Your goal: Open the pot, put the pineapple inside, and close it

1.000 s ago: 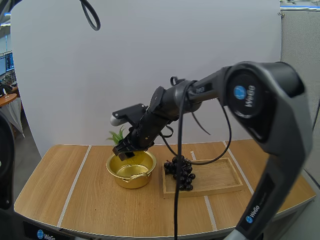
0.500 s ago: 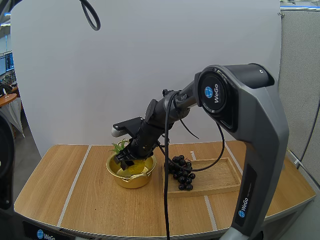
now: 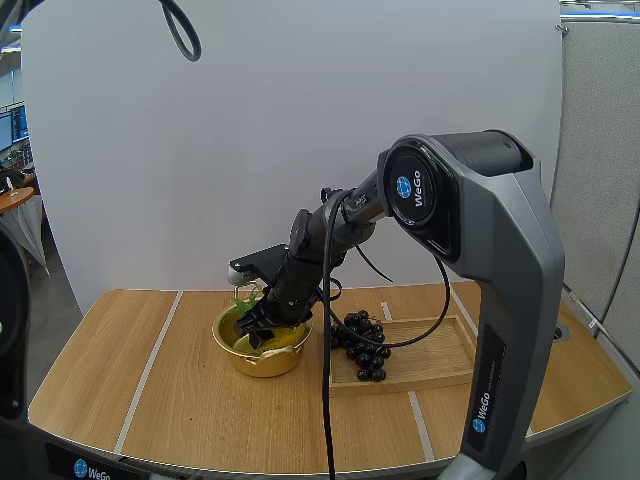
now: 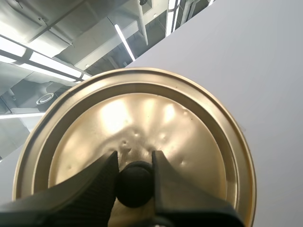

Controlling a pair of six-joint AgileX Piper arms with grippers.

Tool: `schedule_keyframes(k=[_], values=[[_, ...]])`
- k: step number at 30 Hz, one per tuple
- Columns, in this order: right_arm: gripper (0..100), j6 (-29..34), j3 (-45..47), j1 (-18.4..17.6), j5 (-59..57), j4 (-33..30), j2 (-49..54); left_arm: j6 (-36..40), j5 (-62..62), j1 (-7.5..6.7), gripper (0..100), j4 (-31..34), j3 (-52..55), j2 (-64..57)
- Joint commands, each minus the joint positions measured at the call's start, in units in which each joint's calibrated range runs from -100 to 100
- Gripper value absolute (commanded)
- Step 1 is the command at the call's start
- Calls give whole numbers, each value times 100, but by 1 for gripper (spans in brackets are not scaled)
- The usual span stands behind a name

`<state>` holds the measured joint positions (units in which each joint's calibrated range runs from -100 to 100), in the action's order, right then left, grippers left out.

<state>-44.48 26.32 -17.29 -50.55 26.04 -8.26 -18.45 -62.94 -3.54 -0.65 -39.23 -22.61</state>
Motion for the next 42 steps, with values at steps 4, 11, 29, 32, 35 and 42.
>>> schedule_keyframes(k=[4, 11, 29, 32, 35, 42], values=[[100, 395, -32, -6, 46, -536, 40, 42, 193, -24, 0, 15, -52, -39], [100, 404, -32, -6, -160, -496, 361, 42, 193, -24, 0, 15, -52, -39], [100, 548, 124, -6, -2088, -607, 3858, 42, 193, -24, 0, 15, -52, -39], [100, 718, 413, -6, -2088, -825, 4492, 42, 193, -24, 0, 15, -52, -39], [100, 925, 768, -6, -2262, -1055, 5161, 42, 193, -24, 0, 15, -52, -39], [100, 1176, 1766, -6, -2814, -1220, 6697, 42, 193, -24, 0, 15, -52, -39]])
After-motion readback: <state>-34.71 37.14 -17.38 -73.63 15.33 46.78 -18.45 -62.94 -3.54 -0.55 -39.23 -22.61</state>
